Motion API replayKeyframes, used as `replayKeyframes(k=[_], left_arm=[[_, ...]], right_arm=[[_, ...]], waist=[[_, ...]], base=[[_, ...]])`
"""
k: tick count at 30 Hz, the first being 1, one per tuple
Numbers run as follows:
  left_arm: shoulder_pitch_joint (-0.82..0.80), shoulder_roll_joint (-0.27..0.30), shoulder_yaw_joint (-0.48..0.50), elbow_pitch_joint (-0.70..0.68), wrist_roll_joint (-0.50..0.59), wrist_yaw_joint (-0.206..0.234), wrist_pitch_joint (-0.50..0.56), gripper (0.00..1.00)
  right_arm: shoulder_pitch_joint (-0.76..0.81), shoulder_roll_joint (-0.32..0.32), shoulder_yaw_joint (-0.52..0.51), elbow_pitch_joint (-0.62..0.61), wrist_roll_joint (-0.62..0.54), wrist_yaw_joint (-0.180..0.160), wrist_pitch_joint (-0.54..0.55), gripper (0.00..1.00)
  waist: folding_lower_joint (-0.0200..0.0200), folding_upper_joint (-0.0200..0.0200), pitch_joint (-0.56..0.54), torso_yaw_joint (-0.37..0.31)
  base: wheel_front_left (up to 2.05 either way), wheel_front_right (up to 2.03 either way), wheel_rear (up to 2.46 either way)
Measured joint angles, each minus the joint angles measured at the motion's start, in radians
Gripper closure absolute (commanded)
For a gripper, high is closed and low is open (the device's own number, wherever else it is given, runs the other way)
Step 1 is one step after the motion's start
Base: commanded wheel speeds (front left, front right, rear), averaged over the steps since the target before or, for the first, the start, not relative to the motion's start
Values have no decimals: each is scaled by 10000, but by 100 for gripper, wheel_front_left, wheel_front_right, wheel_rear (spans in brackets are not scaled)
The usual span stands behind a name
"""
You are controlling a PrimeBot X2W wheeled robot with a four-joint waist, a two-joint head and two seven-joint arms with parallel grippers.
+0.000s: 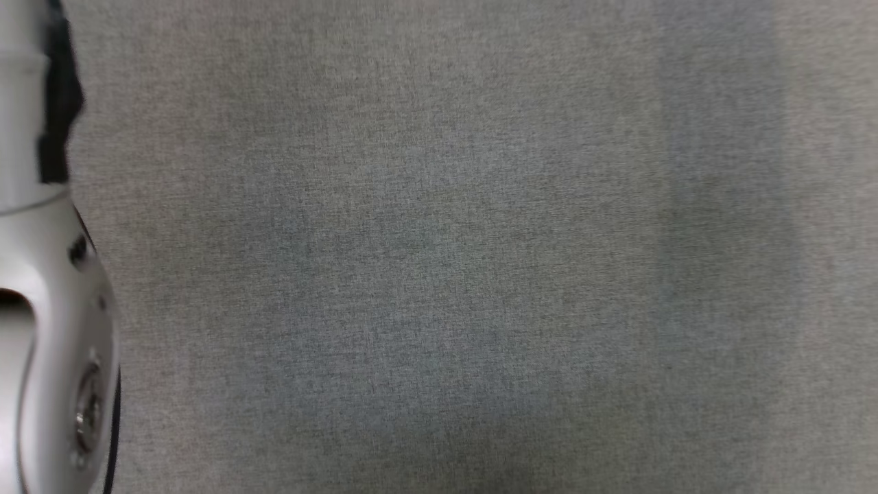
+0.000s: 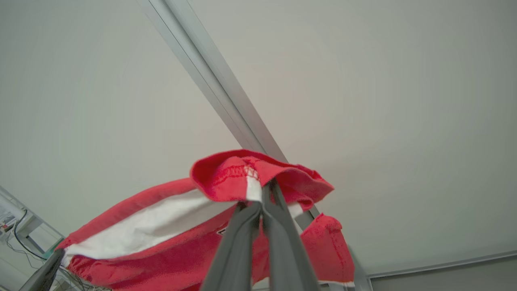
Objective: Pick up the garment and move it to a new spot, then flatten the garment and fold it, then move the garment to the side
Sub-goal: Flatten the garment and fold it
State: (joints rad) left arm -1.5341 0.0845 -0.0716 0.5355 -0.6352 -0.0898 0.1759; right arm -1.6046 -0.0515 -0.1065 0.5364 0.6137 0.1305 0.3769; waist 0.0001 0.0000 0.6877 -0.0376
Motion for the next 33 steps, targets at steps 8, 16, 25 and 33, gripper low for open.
replayKeyframes(k=[8,16,25,33], left_arm=[[2590,-31,-1292,606,-1256,-370,-1143,100],[7680,1204,-2872,-2094,-3661,-395,-1112,100],[12873,2065,-3271,-4314,-4899,-238,-1181,100],[16699,2313,-3509,-5768,-5221,840,-1455,100]], right_arm=[[3728,-59,991,-117,631,2,-128,100],[9397,-698,779,-3181,2596,2,1363,100],[14086,-663,-12,-5524,3743,0,3024,100],[17043,-527,-1158,-6439,4080,2,3833,100]], waist=[[1,0,64,119],[1,0,-1126,188],[0,0,-3136,165],[-1,0,-4893,179]], base=[[0,0,0],[0,0,0],[0,0,0],[0,0,0]])
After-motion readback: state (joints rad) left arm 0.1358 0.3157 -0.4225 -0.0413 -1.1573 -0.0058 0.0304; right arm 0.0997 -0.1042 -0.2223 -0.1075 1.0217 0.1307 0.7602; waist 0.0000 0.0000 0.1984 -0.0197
